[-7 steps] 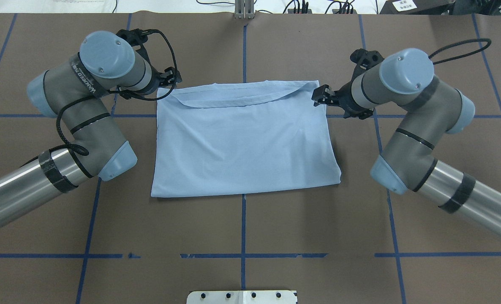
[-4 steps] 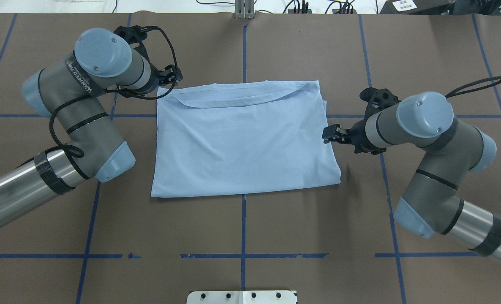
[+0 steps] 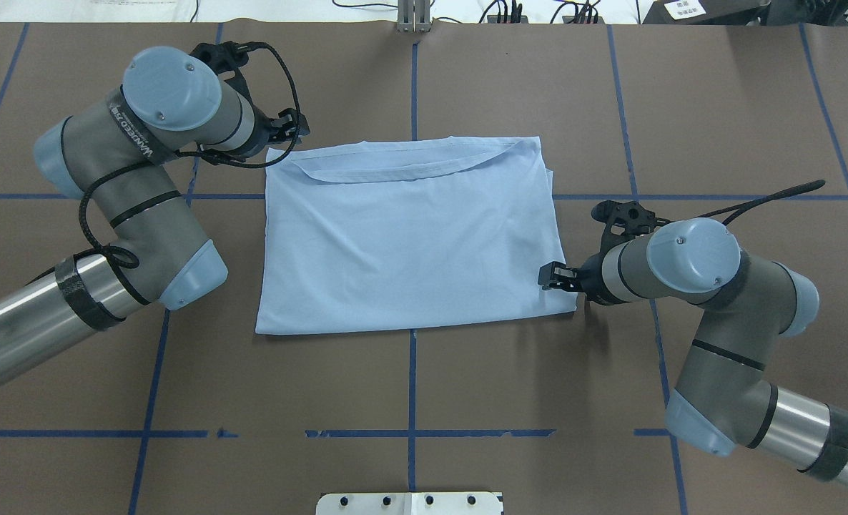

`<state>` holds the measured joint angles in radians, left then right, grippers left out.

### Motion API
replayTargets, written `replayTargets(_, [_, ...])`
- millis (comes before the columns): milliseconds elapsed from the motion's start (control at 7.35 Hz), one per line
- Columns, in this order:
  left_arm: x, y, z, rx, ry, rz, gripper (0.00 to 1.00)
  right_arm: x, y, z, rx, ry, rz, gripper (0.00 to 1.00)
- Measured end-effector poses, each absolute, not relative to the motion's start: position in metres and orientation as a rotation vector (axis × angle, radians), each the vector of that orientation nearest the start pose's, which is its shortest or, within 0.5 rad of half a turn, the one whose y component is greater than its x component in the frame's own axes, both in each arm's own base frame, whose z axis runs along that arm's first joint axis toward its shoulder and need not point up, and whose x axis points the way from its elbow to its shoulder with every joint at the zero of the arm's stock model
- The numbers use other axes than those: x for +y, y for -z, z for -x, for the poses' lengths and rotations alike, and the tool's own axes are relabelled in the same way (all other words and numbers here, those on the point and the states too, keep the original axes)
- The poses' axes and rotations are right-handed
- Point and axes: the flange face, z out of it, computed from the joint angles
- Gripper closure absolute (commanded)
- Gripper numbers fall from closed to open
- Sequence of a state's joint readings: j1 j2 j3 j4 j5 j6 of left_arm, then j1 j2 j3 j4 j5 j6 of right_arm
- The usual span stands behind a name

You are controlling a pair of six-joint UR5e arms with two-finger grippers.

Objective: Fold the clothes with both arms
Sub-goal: 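Grasp the folded shirt's near corner with the right gripper and drag it away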

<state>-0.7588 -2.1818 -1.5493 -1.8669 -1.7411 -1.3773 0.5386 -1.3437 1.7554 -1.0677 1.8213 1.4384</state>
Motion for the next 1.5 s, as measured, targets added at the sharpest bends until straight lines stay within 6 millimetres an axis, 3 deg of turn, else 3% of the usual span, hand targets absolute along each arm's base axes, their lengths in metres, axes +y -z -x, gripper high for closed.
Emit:
replayTargets(136, [-0.572, -0.277, -0.434, 0.867, 0.451, -0.267, 0.00, -0.395, -0.399, 0.454, -0.940, -0.255, -0.075, 0.99])
replayTargets(544, [-0.571, -0.277, -0.433, 0.865, 0.452, -0.266, 0.00, -0.393, -0.392, 0.455, -0.957, -0.241, -0.061, 1.00])
replayTargets(816, [-0.571, -0.274, -0.432, 0.871, 0.455, -0.265, 0.00, -0.389, -0.392, 0.444, -0.963, -0.241, -0.061, 1.00])
replayTargets(952, [-0.569, -0.272, -0.431, 0.876, 0.457, -0.266, 0.00, -0.372, -0.399, 0.424, -0.960, -0.235, -0.054, 1.00])
replayTargets(1224, [-0.567, -0.269, -0.430, 0.885, 0.463, -0.267, 0.00, -0.306, -0.412, 0.390, -0.945, -0.163, -0.004, 1.00])
replayTargets(1496, [-0.564, -0.264, -0.430, 0.899, 0.478, -0.261, 0.00, -0.237, -0.418, 0.386, -0.924, -0.053, 0.074, 1.00])
